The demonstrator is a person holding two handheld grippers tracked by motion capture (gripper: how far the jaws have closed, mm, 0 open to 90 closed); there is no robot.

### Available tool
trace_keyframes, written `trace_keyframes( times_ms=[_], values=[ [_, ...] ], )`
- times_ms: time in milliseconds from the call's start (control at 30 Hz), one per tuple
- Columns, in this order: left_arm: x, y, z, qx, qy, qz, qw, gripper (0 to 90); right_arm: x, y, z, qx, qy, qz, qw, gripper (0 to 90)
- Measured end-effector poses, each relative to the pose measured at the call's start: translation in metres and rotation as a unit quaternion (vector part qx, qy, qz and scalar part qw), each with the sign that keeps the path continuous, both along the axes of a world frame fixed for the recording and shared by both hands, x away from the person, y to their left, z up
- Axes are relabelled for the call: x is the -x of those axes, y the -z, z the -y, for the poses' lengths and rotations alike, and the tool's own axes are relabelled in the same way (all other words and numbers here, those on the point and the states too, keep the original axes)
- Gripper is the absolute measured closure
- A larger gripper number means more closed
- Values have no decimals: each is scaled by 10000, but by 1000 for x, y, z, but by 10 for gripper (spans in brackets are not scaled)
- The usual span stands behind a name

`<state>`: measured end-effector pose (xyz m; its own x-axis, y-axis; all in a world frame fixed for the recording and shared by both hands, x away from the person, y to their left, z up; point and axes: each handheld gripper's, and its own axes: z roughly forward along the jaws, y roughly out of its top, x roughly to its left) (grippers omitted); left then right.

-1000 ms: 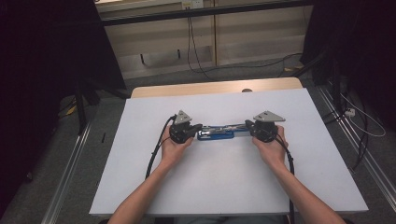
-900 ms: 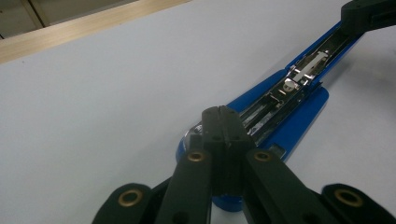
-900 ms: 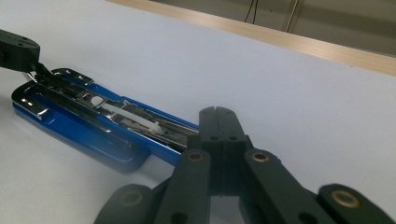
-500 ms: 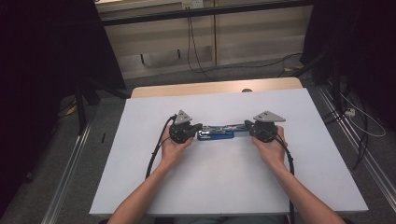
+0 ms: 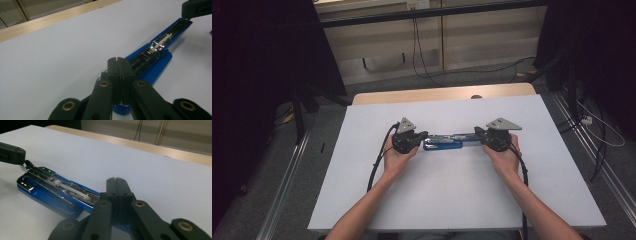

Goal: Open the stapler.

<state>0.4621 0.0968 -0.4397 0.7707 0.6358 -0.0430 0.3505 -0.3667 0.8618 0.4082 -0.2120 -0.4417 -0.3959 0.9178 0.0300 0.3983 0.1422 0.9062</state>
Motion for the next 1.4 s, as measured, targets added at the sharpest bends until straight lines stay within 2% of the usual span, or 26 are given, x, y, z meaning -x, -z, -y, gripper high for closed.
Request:
trace_keyframes(
  times_ms=[300, 433, 500, 600, 667, 733, 833, 900, 1000, 1067, 1167, 1200, 1267, 1400],
  values=[
    [4, -6, 2, 69, 81, 100, 9999, 770, 1, -3, 2, -166, -1, 52, 9998, 815],
    [5, -9, 0, 117, 23, 126, 9998, 679, 0, -6, 2, -212, -18, 74, 9997, 721],
    [5, -10, -1, 199, -76, 81, 9997, 586, 1, -8, 2, -229, -32, 116, 9997, 652],
    [5, -11, -3, 192, -145, 82, 9997, 533, 0, -9, 1, -262, -57, 155, 9995, 501],
    [5, -12, -3, 174, -223, 68, 9996, 433, 0, -9, 0, -274, -25, 214, 9994, 362],
    [5, -12, -3, 147, -252, 110, 9995, 363, -1, -9, -1, -308, 35, 169, 9994, 260],
    [6, -12, -2, -97, -307, 246, 9992, 250, -3, -7, -3, -310, -9, 82, 9995, 155],
    [6, -12, -1, -48, -271, 170, 9995, 169, -3, -6, -3, -292, 18, 85, 9995, 125],
    [8, -13, -1, -91, -244, 143, 9996, 92, -2, -8, -3, -336, -7, 123, 9994, 88],
    [8, -14, -3, 8, -240, 28, 9997, 42, -1, -9, -3, -296, -48, 144, 9994, 53],
    [13, -16, -7, -46, -274, 130, 9995, 41, 2, -13, -1, -324, -80, 182, 9993, 41],
    [14, -16, -9, -4, -304, 116, 9995, 40, 4, -14, 0, -328, -95, 205, 9992, 40],
    [15, -17, -13, 171, -234, -41, 9996, 37, 7, -15, 3, -327, -78, 239, 9991, 42],
    [20, -19, -19, 258, -291, 44, 9992, 35, 13, -16, 11, -285, -19, 304, 9991, 42]
  ],
)
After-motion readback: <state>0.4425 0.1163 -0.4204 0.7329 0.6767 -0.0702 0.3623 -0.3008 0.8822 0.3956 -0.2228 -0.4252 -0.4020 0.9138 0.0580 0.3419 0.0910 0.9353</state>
